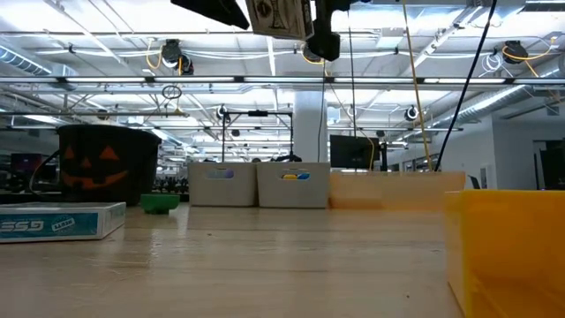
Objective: Pick & Place Toys
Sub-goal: Put the black playing card into the orange bin
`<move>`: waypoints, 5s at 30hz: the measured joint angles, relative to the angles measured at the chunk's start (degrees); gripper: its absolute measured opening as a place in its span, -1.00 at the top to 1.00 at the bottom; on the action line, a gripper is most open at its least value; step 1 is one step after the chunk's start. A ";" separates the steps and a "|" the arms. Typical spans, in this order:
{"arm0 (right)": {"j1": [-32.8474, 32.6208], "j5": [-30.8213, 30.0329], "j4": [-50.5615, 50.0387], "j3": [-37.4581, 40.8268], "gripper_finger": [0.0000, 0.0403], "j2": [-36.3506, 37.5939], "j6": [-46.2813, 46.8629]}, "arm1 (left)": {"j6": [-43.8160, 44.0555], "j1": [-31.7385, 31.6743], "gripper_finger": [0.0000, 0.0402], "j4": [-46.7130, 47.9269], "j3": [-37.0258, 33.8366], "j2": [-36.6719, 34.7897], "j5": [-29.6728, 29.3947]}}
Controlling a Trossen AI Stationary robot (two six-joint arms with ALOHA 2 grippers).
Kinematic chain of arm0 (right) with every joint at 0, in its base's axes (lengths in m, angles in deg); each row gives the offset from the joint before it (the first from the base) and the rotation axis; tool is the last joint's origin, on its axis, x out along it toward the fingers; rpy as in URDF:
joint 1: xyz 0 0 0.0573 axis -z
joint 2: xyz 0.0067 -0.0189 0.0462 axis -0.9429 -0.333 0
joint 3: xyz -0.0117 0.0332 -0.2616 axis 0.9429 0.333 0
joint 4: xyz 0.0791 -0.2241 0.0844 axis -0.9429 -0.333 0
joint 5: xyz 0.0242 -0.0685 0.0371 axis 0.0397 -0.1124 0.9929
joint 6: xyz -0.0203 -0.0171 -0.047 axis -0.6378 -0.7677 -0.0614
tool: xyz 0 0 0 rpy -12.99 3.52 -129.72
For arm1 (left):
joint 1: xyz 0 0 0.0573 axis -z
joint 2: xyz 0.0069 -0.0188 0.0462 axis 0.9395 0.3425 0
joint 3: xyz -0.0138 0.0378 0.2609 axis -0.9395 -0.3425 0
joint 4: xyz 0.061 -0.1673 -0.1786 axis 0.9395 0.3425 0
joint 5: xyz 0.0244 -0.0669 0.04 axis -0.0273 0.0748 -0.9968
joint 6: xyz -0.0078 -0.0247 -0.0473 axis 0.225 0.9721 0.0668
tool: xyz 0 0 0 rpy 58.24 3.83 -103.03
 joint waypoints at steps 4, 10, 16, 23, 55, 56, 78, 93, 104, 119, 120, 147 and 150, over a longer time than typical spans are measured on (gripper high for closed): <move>1.41 3.89 2.79 0.00 -0.55 0.00 0.19 | 0.56 1.37 -0.41 -2.04 0.00 0.00 0.53; 3.83 10.25 6.09 -0.01 -0.55 0.00 1.66 | 0.35 3.41 -0.41 -8.67 0.00 0.00 4.70; 5.41 15.15 8.02 0.00 -0.55 0.00 2.01 | 0.30 4.13 -0.41 -13.08 0.00 0.00 7.80; 5.75 18.80 15.45 -0.02 -0.53 0.00 3.66 | 0.39 4.11 -0.41 -14.29 0.00 0.00 10.79; 5.71 20.69 19.03 -0.02 -0.53 -0.02 5.45 | 0.67 2.64 0.58 -18.73 0.02 0.02 19.56; 5.69 20.77 19.05 -0.02 -0.54 -0.02 5.52 | 0.66 2.47 0.60 -18.76 0.02 0.02 19.99; 12.91 25.94 27.29 -0.04 -0.69 0.88 13.37 | 6.00 -0.13 0.57 -18.76 0.02 -3.16 21.08; 11.08 -5.22 20.12 -0.07 -0.68 7.68 -9.65 | 28.21 -11.15 0.56 -10.05 0.11 -6.14 28.41; 5.45 -16.29 11.41 -0.02 -0.68 7.85 -16.39 | 32.21 -14.41 0.56 -12.24 0.04 -2.49 28.55; 3.41 -22.12 11.14 -0.02 -0.68 7.78 -19.58 | 36.88 -17.23 0.56 -20.00 0.04 -2.61 31.58; 3.39 -22.12 11.16 -0.02 -0.68 7.78 -19.54 | 36.95 -17.23 0.56 -20.43 0.04 -2.62 31.60; 3.39 -22.08 12.06 -0.02 0.26 7.78 -19.06 | 37.79 -17.45 0.56 -22.75 0.04 -2.62 30.89; 3.39 -22.07 12.06 -0.02 0.39 7.78 -19.06 | 37.75 -17.45 0.56 -22.75 0.04 -2.62 30.40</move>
